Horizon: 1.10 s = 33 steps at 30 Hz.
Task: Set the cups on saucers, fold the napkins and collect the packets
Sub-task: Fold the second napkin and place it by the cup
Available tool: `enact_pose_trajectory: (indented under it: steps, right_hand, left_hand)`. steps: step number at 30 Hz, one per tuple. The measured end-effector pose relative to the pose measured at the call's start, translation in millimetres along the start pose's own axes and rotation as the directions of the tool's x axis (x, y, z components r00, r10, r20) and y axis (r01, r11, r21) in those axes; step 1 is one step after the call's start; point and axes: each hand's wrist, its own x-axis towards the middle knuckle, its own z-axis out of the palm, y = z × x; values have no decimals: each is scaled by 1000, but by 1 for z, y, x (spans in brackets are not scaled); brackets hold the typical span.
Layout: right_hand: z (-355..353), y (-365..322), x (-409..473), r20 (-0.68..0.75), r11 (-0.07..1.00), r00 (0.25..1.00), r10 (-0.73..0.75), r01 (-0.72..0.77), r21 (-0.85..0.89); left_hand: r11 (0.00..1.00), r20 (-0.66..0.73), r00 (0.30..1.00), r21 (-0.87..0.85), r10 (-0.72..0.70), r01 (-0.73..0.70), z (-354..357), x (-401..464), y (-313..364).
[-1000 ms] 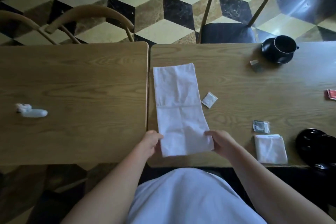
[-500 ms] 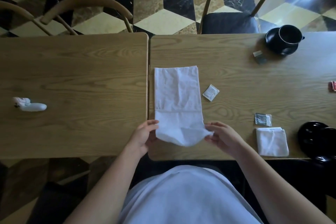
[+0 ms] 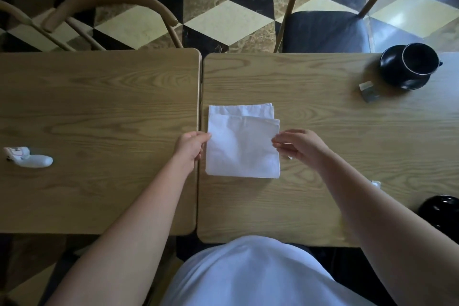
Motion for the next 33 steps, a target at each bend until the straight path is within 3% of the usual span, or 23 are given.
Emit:
enact_pose_trajectory:
  steps: [5,13,16,18,20,22,24,27,33]
  right_hand:
    - [7,-28,43,-107,959,991,-75,43,-280]
    - [19,-31,88,-209,937,975,-78,0,-350]
    - [25,-24,84,-284,931,949,-137,26,-364]
    - [30,-14,74,-315,868,912,-263,81,-490]
    - [41,2,59,-191,755,923,-333,140,-640]
    - [60,23,44,37,602,960,-277,204,-772]
    - [80,48,32,192,504,968,-164,250,-827]
    - [93,75,19,260,508,962,-83,265,-820]
    - [46,87,16,82,400,972,-222,167,-901]
  left_hand:
    - [1000,-20,1000,4,-12,12,12,33,14]
    - [993,-80,996,110,-34,43,23,60,10]
    - [980,-190,978,190,90,-54,24,56,8]
    - [829,-184,908,505,376,-240,22,46,1]
    - [591,79,836,671,543,-447,27,27,-10]
    - [445,377,782,663,496,-602,36,7,-24]
    - [360,545,751,660,373,-659,44,-3,-41]
    - [285,566,767,714,302,-640,48,-6,-61]
    - [335,312,895,847,318,-414,32,-1,-71]
